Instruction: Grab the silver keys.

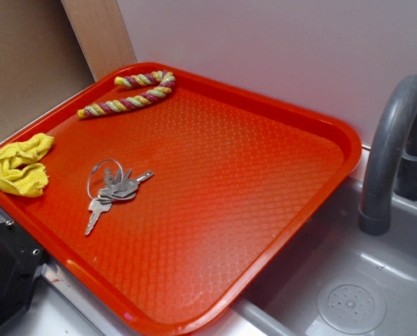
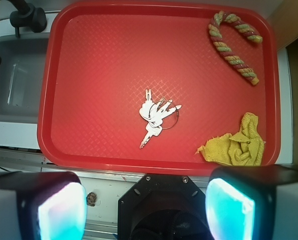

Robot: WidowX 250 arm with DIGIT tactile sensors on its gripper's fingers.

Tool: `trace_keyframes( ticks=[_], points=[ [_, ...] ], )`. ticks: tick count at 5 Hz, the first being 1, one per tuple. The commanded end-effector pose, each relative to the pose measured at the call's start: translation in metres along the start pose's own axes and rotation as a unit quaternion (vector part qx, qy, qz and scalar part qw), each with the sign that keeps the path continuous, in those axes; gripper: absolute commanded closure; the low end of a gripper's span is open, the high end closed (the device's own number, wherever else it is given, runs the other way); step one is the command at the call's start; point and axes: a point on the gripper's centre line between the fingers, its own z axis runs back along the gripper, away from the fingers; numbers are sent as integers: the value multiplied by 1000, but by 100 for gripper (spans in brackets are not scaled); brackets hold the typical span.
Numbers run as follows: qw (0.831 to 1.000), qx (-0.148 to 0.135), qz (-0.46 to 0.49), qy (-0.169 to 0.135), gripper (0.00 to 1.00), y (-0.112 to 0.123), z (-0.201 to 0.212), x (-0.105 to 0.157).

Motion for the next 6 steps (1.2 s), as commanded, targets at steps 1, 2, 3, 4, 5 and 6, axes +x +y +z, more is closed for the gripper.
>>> trace_keyframes(
  ticks=[1, 2, 3, 4, 5, 6],
  points=[
    [1000, 0, 0, 0, 0, 0, 0, 0],
    [1000, 11, 21, 3, 0, 9, -29, 30],
    [999, 29, -2, -25, 0, 30, -57, 57],
    [996, 33, -76, -17, 0, 46, -85, 69],
    [981, -8, -195, -8, 0, 54, -111, 65],
    [974, -24, -222, 35, 0, 54, -143, 61]
  ],
)
